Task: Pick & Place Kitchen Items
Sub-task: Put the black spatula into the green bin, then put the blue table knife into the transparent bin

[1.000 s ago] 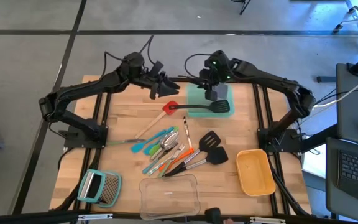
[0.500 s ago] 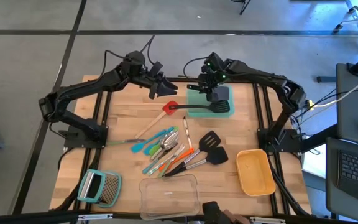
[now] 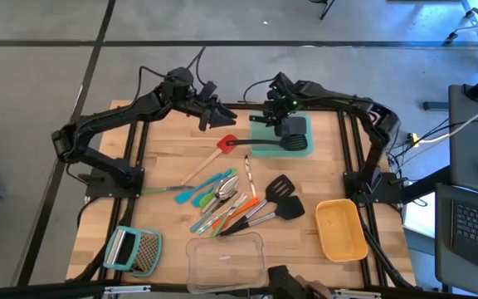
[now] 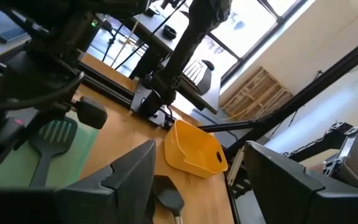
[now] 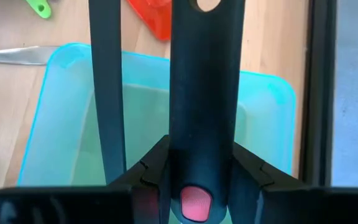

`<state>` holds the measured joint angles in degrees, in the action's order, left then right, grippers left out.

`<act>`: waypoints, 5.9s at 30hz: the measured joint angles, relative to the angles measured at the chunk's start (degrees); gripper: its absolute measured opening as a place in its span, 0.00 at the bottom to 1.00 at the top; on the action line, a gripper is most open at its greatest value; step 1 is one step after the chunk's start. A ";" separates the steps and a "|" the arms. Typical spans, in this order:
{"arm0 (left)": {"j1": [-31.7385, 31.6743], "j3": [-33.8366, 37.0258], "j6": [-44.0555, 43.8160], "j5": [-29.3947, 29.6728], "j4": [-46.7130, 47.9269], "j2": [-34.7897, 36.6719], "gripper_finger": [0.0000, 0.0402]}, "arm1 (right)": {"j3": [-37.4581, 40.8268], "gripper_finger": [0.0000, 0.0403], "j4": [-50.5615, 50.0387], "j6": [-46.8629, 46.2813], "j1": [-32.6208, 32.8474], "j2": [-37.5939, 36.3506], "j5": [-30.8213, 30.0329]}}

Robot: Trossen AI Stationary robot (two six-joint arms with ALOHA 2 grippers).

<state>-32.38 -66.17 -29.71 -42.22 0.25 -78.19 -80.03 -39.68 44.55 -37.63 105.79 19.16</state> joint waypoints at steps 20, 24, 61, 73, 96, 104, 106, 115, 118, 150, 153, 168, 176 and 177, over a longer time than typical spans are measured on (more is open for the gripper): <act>0.00 0.00 1.49 -1.27 0.00 0.00 0.60 | 0.00 0.43 1.49 -12.87 0.20 2.55 -4.63; 0.00 0.00 1.98 -1.27 0.00 0.00 0.60 | 0.00 0.50 1.29 -14.19 0.20 2.55 -5.44; -0.37 0.00 2.40 -0.97 -0.67 -0.02 0.60 | -40.81 0.50 -39.84 -36.30 12.70 2.50 19.41; 1.69 0.02 7.99 -2.90 18.81 -0.02 0.60 | -40.26 0.50 -43.57 -37.21 24.49 2.52 15.38; 16.78 0.04 -1.11 20.19 12.17 -0.04 0.60 | -1.15 0.50 -7.84 -60.04 34.77 -20.27 21.33; 22.96 0.04 -11.20 22.16 18.68 -0.02 0.60 | 16.38 0.50 3.78 -71.16 40.59 -39.71 14.34; 25.70 0.04 -13.88 24.45 21.21 -0.02 0.60 | 16.83 0.50 2.30 -70.75 42.07 -42.15 11.74; 34.68 0.04 -24.15 41.34 29.95 -0.47 0.60 | 17.03 0.50 -5.10 -66.36 46.71 -44.93 5.42; 37.48 0.04 -28.06 41.05 30.49 -1.59 0.60 | 17.03 0.50 -5.12 -66.56 48.55 -44.93 5.00; 38.92 0.02 -28.41 42.56 25.17 -10.95 0.60 | 22.32 0.50 7.86 -77.19 67.36 -48.88 -6.97; 38.24 0.02 -27.37 42.75 24.94 -10.95 0.60 | 22.32 0.50 7.80 -76.92 67.36 -49.25 -6.97; 37.07 0.02 -26.51 43.07 24.79 -10.93 0.60 | 22.32 0.50 7.32 -76.64 67.36 -49.35 -7.10; 37.05 0.02 -26.51 45.18 24.77 -10.93 0.60 | 22.29 0.50 7.33 -75.58 67.36 -49.71 -7.10; 37.07 0.02 -26.51 45.18 24.79 -10.93 0.60 | 22.29 0.50 7.34 -75.58 67.36 -49.71 -7.10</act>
<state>4.69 -66.15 -56.23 2.96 25.04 -89.12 -57.74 -32.34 -31.03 29.74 56.07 12.05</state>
